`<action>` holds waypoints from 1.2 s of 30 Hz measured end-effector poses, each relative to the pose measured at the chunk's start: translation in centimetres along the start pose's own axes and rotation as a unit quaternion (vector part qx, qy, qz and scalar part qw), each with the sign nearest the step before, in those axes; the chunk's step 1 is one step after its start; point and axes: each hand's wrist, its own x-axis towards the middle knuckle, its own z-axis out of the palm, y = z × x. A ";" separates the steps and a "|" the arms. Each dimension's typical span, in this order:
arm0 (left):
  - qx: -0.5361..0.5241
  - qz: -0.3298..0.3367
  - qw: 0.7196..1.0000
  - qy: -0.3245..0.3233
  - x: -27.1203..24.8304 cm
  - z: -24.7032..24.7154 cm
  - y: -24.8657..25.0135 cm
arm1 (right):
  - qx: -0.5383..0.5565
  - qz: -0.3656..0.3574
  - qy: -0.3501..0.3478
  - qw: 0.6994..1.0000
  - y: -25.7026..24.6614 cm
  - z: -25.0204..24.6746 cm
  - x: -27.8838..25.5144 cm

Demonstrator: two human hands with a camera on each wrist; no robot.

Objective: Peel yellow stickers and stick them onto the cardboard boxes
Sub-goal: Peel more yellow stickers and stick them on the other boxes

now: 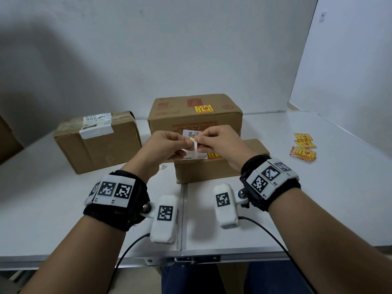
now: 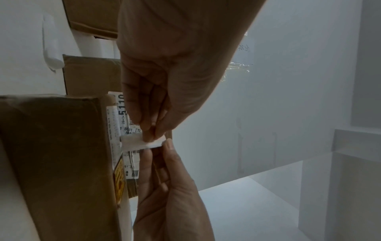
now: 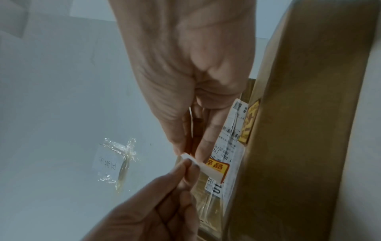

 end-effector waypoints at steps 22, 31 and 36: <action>-0.056 0.028 0.996 0.061 0.1 1.7 -0.6 | -0.220 -0.109 0.079 0.966 -0.5 0.6 -0.9; -0.091 0.007 0.995 0.048 0.6 1.6 -1.1 | -0.246 -0.125 0.066 0.959 -0.3 0.5 -0.8; -0.093 0.016 0.995 0.036 0.5 1.5 -1.2 | -0.241 -0.116 0.084 0.960 -0.1 0.7 -0.4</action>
